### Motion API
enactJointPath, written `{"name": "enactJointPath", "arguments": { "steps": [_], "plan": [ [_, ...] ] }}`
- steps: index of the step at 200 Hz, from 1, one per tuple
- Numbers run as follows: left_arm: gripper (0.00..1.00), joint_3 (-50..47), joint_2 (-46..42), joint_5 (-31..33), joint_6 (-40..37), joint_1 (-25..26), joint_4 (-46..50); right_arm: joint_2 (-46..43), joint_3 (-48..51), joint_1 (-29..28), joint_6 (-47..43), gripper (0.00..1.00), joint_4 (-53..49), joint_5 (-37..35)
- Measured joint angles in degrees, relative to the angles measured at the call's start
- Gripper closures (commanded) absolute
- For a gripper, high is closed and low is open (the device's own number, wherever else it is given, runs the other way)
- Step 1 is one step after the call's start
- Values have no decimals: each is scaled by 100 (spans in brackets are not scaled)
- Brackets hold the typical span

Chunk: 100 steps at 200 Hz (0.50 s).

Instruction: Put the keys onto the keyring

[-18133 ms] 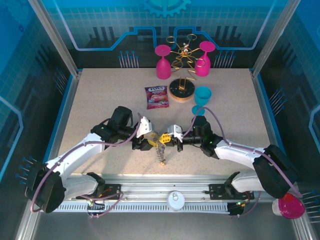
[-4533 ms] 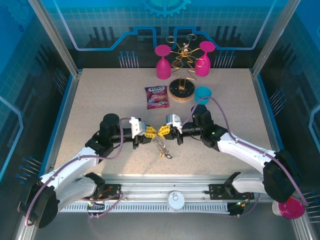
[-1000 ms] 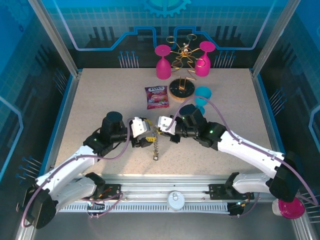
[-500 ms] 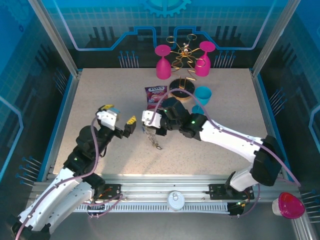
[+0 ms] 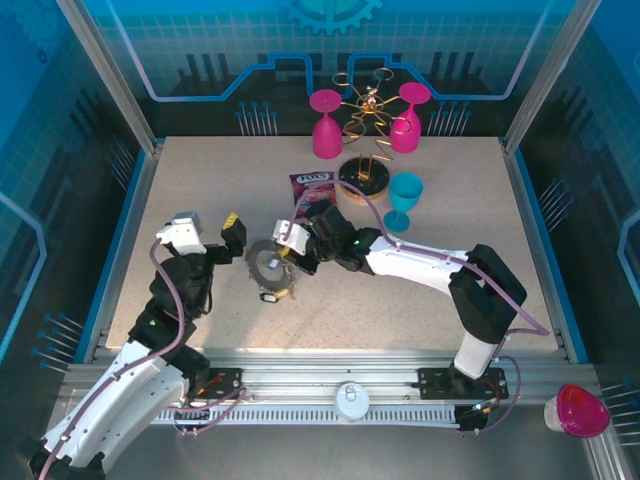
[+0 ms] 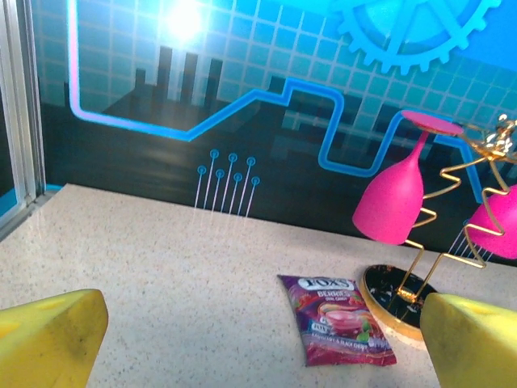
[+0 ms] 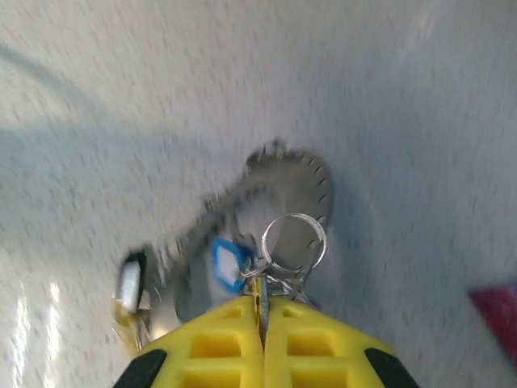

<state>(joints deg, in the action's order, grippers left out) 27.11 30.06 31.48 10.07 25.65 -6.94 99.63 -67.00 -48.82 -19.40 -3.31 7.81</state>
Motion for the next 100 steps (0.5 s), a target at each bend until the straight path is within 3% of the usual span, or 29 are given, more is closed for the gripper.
{"name": "enactJointPath", "arguments": {
  "steps": [58, 76, 91, 100],
  "plan": [
    [1, -284, 463, 31, 11, -44, -350, -44, 855, 35, -964, 99, -1121, -1788],
    [1, -363, 612, 42, -109, -66, -398, -63, 949, 9, -1228, 89, -1523, -2406],
    [1, -409, 693, 46, -275, -85, -415, -68, 1016, -42, -1357, 71, -1871, -2852],
    [1, -428, 743, 59, -385, -90, -426, -70, 1071, -76, -1462, 65, -2083, -3130]
  ]
}}
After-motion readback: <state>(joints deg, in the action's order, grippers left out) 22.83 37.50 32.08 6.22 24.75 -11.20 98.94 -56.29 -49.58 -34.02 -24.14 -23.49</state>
